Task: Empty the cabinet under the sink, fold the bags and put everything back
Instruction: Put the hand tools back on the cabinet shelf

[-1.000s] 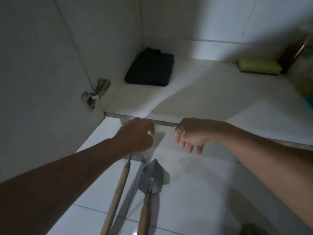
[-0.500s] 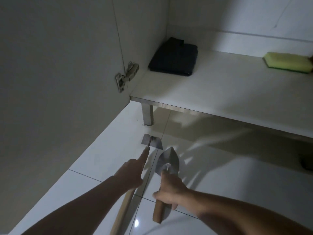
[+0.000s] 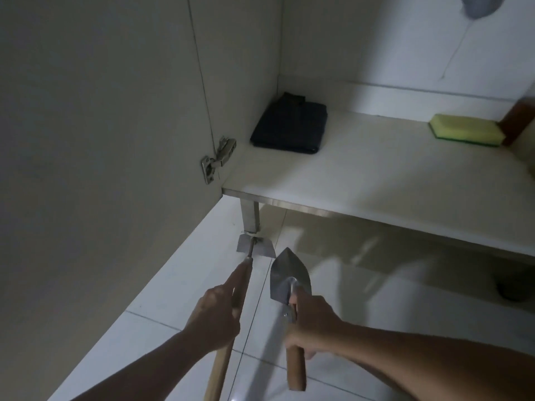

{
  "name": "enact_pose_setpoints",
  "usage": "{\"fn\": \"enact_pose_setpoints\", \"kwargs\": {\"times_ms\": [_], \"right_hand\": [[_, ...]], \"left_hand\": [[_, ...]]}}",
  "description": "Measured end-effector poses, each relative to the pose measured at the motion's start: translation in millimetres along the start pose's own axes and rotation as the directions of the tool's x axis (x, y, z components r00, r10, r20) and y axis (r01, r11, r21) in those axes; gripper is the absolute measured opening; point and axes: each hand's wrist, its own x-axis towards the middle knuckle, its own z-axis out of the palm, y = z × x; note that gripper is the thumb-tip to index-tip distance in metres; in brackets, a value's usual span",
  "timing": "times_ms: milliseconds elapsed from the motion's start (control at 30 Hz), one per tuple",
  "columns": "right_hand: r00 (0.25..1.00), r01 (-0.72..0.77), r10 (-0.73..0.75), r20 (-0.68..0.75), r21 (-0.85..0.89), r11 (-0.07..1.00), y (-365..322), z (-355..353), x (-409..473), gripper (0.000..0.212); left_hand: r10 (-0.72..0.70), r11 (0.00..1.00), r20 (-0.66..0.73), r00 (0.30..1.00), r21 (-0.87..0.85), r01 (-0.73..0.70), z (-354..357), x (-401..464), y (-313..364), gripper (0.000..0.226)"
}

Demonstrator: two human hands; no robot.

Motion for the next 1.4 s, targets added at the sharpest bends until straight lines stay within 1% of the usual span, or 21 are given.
{"fn": "enact_pose_setpoints", "kwargs": {"times_ms": [67, 167, 233, 300, 367, 433, 500, 600, 667, 800, 867, 1000, 1067, 1200, 1400], "right_hand": [[0.999, 0.052, -0.052, 0.002, 0.012, 0.999, -7.3, -20.9, -16.1, 0.073], [0.991, 0.130, -0.130, -0.009, 0.039, 0.991, -17.5, -53.1, -38.8, 0.058], [0.982, 0.184, -0.181, -0.050, 0.047, 0.982, -24.1, -77.4, -50.8, 0.055], [0.977, 0.199, -0.190, -0.098, 0.087, 0.976, -30.3, -102.0, -59.8, 0.054], [0.971, 0.194, -0.174, -0.164, 0.114, 0.974, -33.5, -127.8, -63.3, 0.053], [0.960, 0.183, -0.148, -0.237, 0.134, 0.974, -32.5, -155.7, -63.4, 0.052], [0.951, 0.160, -0.114, -0.287, 0.141, 0.977, -27.0, -186.6, -61.1, 0.053], [0.941, 0.128, -0.062, -0.332, 0.180, 0.975, -10.4, -233.3, -52.6, 0.054], [0.934, 0.106, -0.018, -0.357, 0.229, 0.968, 3.9, -264.0, -42.4, 0.050], [0.924, 0.042, 0.059, -0.377, 0.255, 0.966, 33.0, -317.1, -11.5, 0.034], [0.917, 0.006, 0.102, -0.387, 0.269, 0.963, 51.9, -339.0, 9.0, 0.033], [0.910, -0.025, 0.149, -0.386, 0.308, 0.951, 86.1, -373.9, 51.6, 0.034], [0.911, -0.030, 0.157, -0.381, 0.320, 0.947, 99.1, -388.7, 71.8, 0.036], [0.910, -0.033, 0.163, -0.381, 0.325, 0.945, 115.3, -413.3, 110.0, 0.037], [0.903, -0.046, 0.173, -0.393, 0.313, 0.949, 128.9, -432.5, 152.4, 0.041]], "left_hand": [[-0.005, 0.999, -0.033, 0.999, -0.041, 0.004, -14.0, -10.1, 7.0, 0.097], [0.037, 0.996, -0.102, 0.994, -0.077, -0.045, -36.9, -15.9, 17.6, 0.098], [0.056, 0.993, -0.149, 0.987, -0.099, -0.071, -53.7, -13.6, 32.8, 0.099], [0.078, 0.990, -0.172, 0.982, -0.100, -0.096, -70.1, -5.3, 54.5, 0.100], [0.103, 0.991, -0.172, 0.980, -0.063, -0.115, -84.3, 10.1, 80.6, 0.101], [0.159, 0.986, -0.162, 0.974, -0.017, -0.164, -95.1, 31.8, 108.3, 0.103], [0.187, 0.981, -0.156, 0.970, -0.018, -0.192, -103.5, 57.0, 141.0, 0.104], [0.161, 0.975, -0.091, 0.983, -0.139, -0.172, -110.9, 97.6, 196.2, 0.100], [0.156, 0.968, -0.036, 0.987, -0.193, -0.160, -110.4, 127.7, 231.3, 0.096], [0.141, 0.982, 0.021, 0.990, -0.133, -0.137, -103.8, 188.2, 285.1, 0.092], [0.146, 0.985, 0.035, 0.989, -0.096, -0.142, -95.9, 216.6, 306.1, 0.088], [0.164, 0.986, 0.069, 0.984, -0.001, -0.164, -79.0, 266.4, 335.9, 0.076], [0.165, 0.986, 0.088, 0.982, 0.019, -0.167, -70.5, 290.2, 346.0, 0.076], [0.149, 0.989, 0.100, 0.984, 0.007, -0.151, -57.3, 336.0, 361.2, 0.075], [0.128, 0.991, 0.077, 0.989, -0.056, -0.124, -46.5, 390.6, 378.1, 0.062]]}}
